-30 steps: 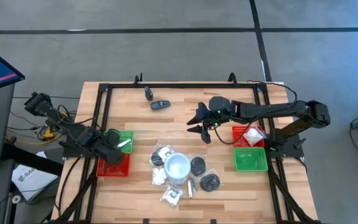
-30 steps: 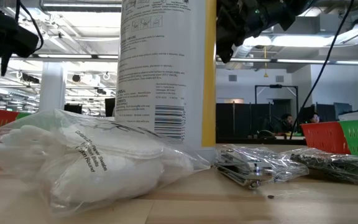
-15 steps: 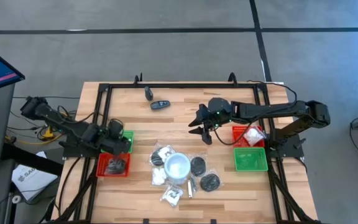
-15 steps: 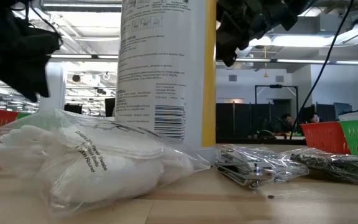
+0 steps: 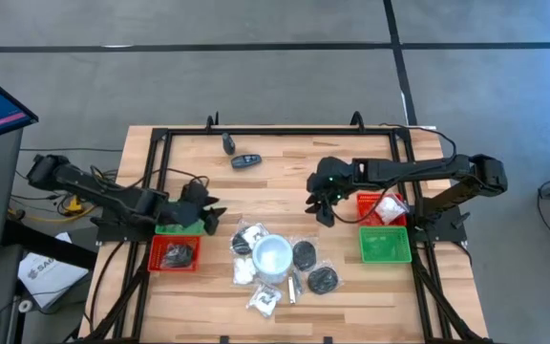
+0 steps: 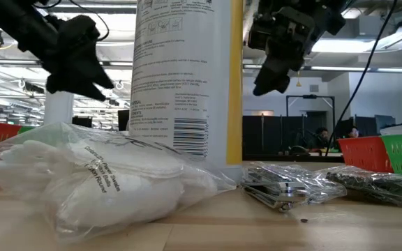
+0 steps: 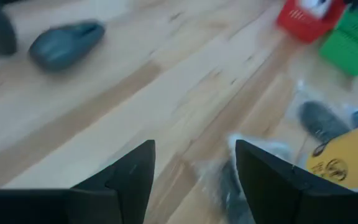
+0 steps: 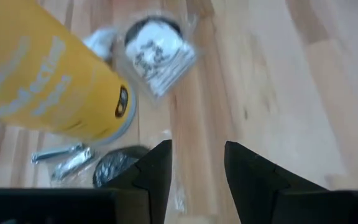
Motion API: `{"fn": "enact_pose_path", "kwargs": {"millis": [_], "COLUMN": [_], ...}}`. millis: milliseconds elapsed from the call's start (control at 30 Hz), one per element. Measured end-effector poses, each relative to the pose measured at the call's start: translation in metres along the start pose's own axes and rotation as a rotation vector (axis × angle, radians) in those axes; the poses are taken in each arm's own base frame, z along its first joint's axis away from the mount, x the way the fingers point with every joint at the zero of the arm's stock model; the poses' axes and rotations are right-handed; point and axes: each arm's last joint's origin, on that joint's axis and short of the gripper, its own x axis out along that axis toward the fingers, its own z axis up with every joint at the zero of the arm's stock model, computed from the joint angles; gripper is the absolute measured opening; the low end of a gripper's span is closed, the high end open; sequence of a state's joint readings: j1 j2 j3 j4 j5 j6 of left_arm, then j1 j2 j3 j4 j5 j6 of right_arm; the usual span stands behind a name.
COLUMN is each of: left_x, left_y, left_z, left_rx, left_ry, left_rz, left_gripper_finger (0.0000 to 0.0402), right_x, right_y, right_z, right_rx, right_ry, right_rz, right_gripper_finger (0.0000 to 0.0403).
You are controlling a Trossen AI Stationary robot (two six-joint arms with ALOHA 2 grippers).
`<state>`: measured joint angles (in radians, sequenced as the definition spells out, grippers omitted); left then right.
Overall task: Pick & Place Travel size toiletries
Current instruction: Put the black hairbrush into the left red bin
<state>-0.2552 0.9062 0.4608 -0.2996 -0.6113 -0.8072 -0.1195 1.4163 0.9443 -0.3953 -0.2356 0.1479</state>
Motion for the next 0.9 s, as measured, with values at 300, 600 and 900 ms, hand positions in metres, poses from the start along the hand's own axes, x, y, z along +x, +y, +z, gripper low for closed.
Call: {"fn": "enact_pose_path", "kwargs": {"millis": [300,600,900], "left_x": [0.007,0.006,0.006], "left_y": [-0.004,-0.006,-0.008], "left_z": [-0.001,0.000,0.002], "left_rx": [0.010,0.015,0.042], "left_ry": [-0.128,-0.147,-0.154], "left_rz": [-0.121,-0.144,-0.172], "left_gripper_finger": [0.0214,0.0214,0.0214], "right_x": [0.004,0.014,0.054], "right_y": [0.020,0.034,0.030], "right_z": [-0.008,-0.016,-0.035], "right_rx": [-0.018,0.060,0.198], "right_ry": [0.062,0.126,0.303], "right_rz": [0.041,0.054,0.000], "right_gripper_finger": [0.0133,0.0132,0.0130]}}
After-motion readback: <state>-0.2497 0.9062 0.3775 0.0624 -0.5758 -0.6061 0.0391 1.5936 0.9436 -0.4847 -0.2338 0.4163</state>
